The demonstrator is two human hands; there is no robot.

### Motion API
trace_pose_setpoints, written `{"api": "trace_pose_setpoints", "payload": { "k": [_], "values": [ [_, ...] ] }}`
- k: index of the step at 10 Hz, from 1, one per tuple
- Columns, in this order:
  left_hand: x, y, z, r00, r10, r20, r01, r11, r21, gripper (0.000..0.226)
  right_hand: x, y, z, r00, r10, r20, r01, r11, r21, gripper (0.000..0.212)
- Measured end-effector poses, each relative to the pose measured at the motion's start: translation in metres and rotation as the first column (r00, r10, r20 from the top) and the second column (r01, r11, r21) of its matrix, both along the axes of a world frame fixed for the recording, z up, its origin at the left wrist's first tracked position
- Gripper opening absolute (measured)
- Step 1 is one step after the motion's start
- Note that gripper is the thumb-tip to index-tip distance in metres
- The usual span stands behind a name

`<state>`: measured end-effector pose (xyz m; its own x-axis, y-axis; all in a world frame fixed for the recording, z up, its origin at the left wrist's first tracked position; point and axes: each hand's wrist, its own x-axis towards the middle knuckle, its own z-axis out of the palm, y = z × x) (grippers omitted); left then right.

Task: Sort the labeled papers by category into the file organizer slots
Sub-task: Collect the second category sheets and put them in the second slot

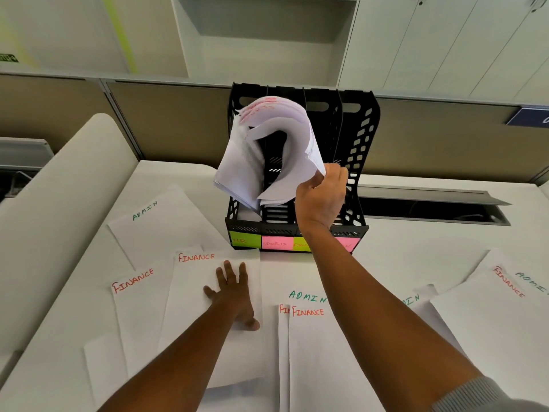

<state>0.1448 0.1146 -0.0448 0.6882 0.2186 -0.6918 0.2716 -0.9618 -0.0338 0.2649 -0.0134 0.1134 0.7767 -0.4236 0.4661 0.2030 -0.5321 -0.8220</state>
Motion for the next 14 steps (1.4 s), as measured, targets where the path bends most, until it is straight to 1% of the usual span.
{"api": "trace_pose_setpoints", "payload": {
  "k": [1,2,3,5,6,7,8,9,10,11,12,13,14],
  "values": [
    [0.0,0.0,-0.002,1.0,0.004,-0.002,-0.004,1.0,0.0,0.148,0.003,0.002,-0.001,1.0,0.014,0.017,-0.014,1.0,-0.026,0.012],
    [0.001,-0.001,-0.002,1.0,0.01,-0.001,-0.01,1.0,0.003,0.148,0.008,0.002,-0.007,0.995,0.071,-0.063,-0.077,0.992,-0.095,0.006],
    [0.001,-0.001,-0.003,1.0,0.009,0.001,-0.009,1.0,0.004,0.148,0.011,-0.002,-0.019,0.979,0.123,-0.163,-0.144,0.982,-0.124,0.009],
    [0.002,-0.001,-0.003,1.0,0.013,-0.012,-0.013,1.0,0.003,0.147,0.01,-0.007,-0.04,0.958,0.124,-0.26,-0.177,0.965,-0.192,0.011],
    [0.001,-0.001,-0.002,1.0,0.011,-0.012,-0.011,1.0,0.005,0.147,0.008,-0.006,-0.045,0.958,0.113,-0.264,-0.167,0.967,-0.192,0.01],
    [0.001,-0.001,-0.002,1.0,0.009,-0.005,-0.009,1.0,0.0,0.146,0.006,-0.003,-0.042,0.975,0.082,-0.208,-0.126,0.97,-0.207,0.01],
    [0.0,-0.001,0.0,1.0,0.006,-0.004,-0.006,1.0,-0.004,0.146,0.005,0.001,-0.034,0.989,0.016,-0.145,-0.05,0.971,-0.232,0.014],
    [0.001,-0.003,0.002,1.0,0.008,-0.015,-0.008,1.0,-0.003,0.146,0.006,0.001,-0.028,0.993,-0.042,-0.109,0.008,0.957,-0.29,0.02],
    [0.001,-0.003,0.004,1.0,0.011,-0.022,-0.011,1.0,-0.004,0.146,0.007,-0.001,-0.024,0.994,-0.069,-0.079,0.04,0.946,-0.323,0.022],
    [0.001,-0.004,0.005,1.0,0.008,-0.022,-0.008,1.0,-0.002,0.146,0.008,0.0,-0.024,0.994,-0.042,-0.101,0.007,0.947,-0.322,0.021],
    [0.001,-0.004,0.005,1.0,0.01,-0.02,-0.01,1.0,0.002,0.146,0.01,0.002,-0.027,0.986,0.011,-0.164,-0.053,0.965,-0.258,0.017],
    [0.001,-0.004,0.006,1.0,0.009,-0.022,-0.009,1.0,0.004,0.146,0.011,0.004,-0.032,0.968,0.102,-0.229,-0.141,0.976,-0.164,0.013],
    [0.002,-0.005,0.006,1.0,0.006,-0.026,-0.006,1.0,0.01,0.146,0.012,0.005,-0.037,0.943,0.165,-0.291,-0.202,0.974,-0.103,0.013]
  ]
}}
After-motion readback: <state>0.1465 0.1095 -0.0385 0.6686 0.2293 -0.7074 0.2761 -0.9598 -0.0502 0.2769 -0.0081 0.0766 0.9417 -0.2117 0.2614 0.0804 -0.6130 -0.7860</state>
